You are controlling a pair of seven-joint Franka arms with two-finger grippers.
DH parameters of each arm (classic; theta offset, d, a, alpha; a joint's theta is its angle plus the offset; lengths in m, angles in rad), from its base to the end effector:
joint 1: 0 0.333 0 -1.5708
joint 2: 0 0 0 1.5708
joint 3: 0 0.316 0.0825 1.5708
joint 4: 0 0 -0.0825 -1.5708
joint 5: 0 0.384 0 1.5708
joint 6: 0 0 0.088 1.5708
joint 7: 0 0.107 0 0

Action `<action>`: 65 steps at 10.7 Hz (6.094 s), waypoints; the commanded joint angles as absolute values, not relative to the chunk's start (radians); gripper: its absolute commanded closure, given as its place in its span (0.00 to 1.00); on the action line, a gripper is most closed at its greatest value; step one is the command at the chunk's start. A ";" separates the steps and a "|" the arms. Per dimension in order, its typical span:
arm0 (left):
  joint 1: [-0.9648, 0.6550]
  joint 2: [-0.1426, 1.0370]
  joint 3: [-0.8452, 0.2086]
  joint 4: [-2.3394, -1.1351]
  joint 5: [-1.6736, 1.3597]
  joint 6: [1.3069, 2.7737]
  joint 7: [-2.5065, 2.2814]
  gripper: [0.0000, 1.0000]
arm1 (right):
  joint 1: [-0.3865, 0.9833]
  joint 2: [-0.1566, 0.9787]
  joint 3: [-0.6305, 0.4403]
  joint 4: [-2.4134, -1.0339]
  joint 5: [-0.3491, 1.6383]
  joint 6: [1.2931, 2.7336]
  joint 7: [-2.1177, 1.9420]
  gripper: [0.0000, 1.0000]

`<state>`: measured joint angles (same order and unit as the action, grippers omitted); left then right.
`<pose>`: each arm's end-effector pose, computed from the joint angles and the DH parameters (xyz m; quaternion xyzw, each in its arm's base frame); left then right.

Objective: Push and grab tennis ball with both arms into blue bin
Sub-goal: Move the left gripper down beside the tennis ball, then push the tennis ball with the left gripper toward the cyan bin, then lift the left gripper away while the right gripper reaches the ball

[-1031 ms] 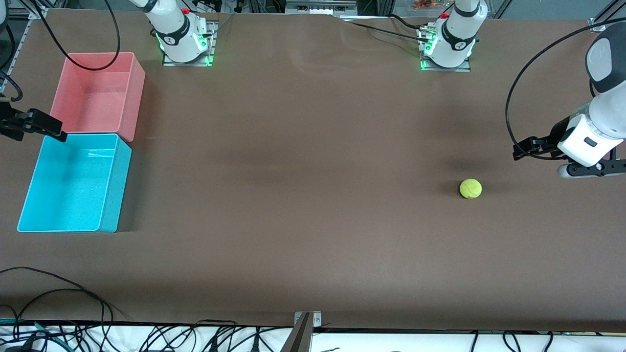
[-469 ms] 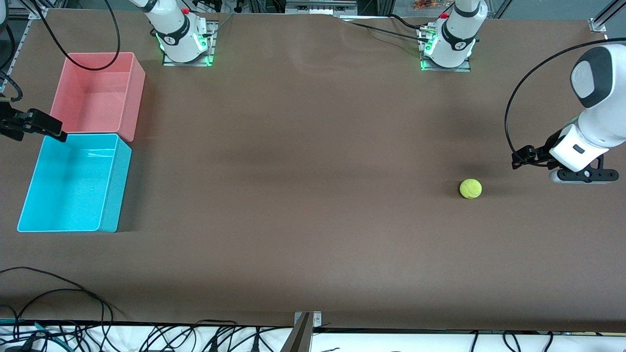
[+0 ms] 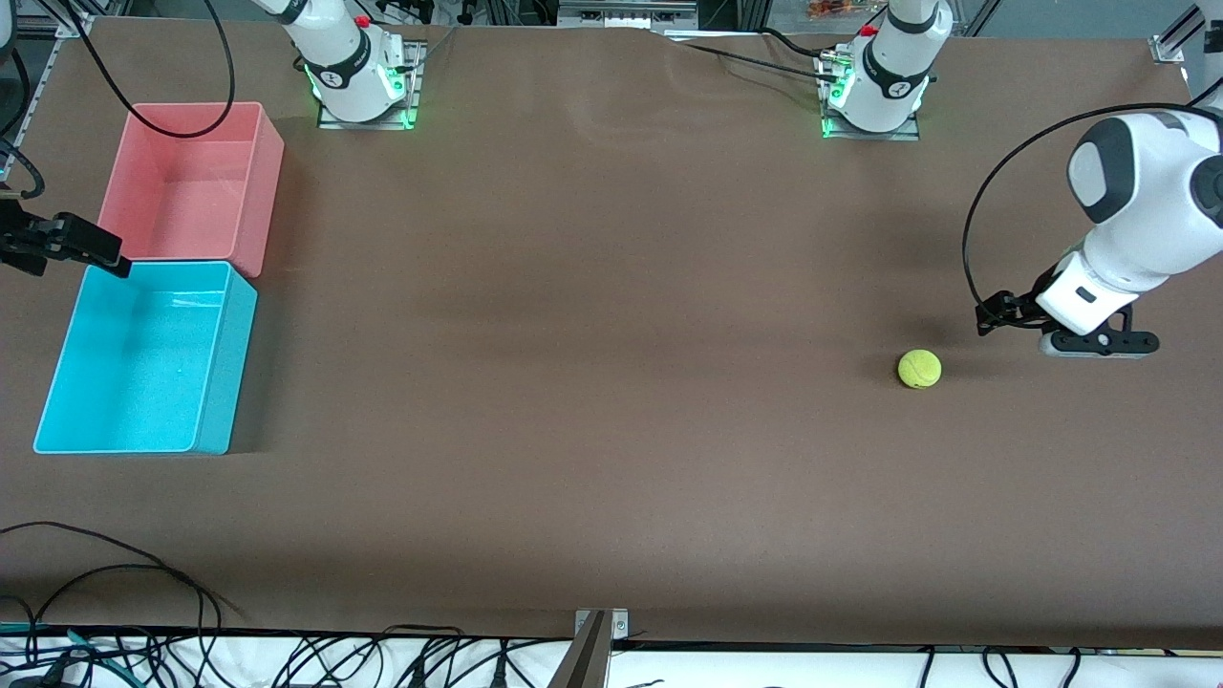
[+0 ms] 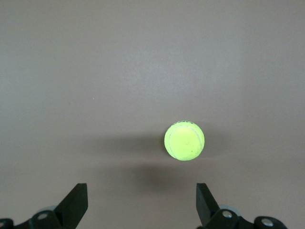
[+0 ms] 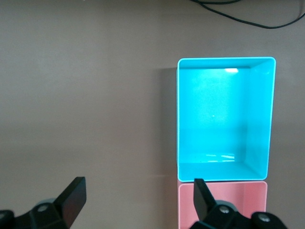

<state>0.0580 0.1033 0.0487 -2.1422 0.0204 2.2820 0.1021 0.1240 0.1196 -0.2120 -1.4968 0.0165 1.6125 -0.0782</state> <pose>0.5547 0.0596 0.3597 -0.9998 0.0044 -0.0171 0.0122 0.5924 -0.0430 0.5959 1.0000 -0.0045 -0.0010 0.0042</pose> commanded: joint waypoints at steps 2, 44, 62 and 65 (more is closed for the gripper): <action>0.052 0.123 0.052 -2.223 0.048 2.387 0.115 0.33 | 0.123 0.123 -0.212 -1.480 0.011 1.611 -0.069 0.00; -0.086 0.542 -0.073 -1.996 -0.164 2.525 1.210 1.00 | 0.121 0.126 -0.218 -1.480 0.015 1.611 -0.069 0.00; -0.037 0.408 0.006 -2.066 -0.156 2.517 1.181 0.00 | 0.133 0.135 -0.212 -1.482 -0.002 1.602 -0.071 0.00; -0.031 0.239 0.020 -2.182 -0.153 2.516 1.181 0.00 | 0.135 0.135 -0.210 -1.486 -0.002 1.595 -0.072 0.00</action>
